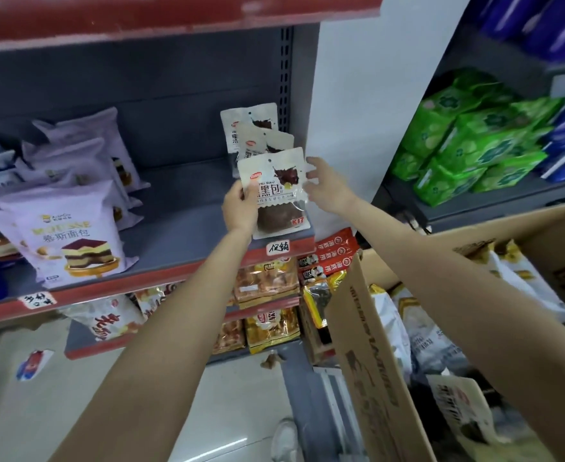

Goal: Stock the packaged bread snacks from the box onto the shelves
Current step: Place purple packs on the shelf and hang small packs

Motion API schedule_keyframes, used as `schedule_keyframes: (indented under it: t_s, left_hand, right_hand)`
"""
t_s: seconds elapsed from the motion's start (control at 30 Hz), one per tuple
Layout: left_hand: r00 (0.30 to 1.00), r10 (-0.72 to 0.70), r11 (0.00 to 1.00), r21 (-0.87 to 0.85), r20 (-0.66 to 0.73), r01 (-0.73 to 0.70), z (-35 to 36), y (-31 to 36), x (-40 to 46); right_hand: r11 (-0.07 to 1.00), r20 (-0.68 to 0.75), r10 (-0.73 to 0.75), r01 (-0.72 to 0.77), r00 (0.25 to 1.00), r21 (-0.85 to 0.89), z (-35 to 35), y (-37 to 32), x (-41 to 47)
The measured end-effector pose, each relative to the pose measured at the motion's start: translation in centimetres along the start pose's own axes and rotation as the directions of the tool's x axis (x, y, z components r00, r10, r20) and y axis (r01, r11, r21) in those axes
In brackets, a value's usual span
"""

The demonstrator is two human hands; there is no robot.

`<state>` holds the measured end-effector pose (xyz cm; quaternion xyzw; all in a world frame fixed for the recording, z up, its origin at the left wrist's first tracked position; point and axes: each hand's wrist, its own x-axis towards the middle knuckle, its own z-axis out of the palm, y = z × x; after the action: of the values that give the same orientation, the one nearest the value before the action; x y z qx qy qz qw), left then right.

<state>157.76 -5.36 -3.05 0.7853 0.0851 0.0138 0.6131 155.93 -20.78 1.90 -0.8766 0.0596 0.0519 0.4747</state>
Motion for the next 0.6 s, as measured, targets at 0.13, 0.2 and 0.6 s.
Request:
schedule_keyframes:
  t_s: [0.13,0.2,0.6]
  left_hand:
    - [1.000,0.025,0.999,-0.038,0.008,-0.025,2.1,0.9,0.5]
    - [0.999,0.041,0.999,-0.025,0.001,-0.041,2.2,1.0,0.5]
    - [0.965,0.231,0.971,0.033,0.123,-0.237,-2.8,5.4,-11.9]
  right_hand:
    - [0.999,-0.033,0.044,-0.043,0.998,0.010,-0.5,0.3,0.1]
    - [0.997,-0.001,0.031,-0.031,1.000,0.067,-0.8,0.4,-0.3]
    - [0.962,-0.087,-0.245,0.231,0.966,-0.147,-5.4,1.4,-14.8]
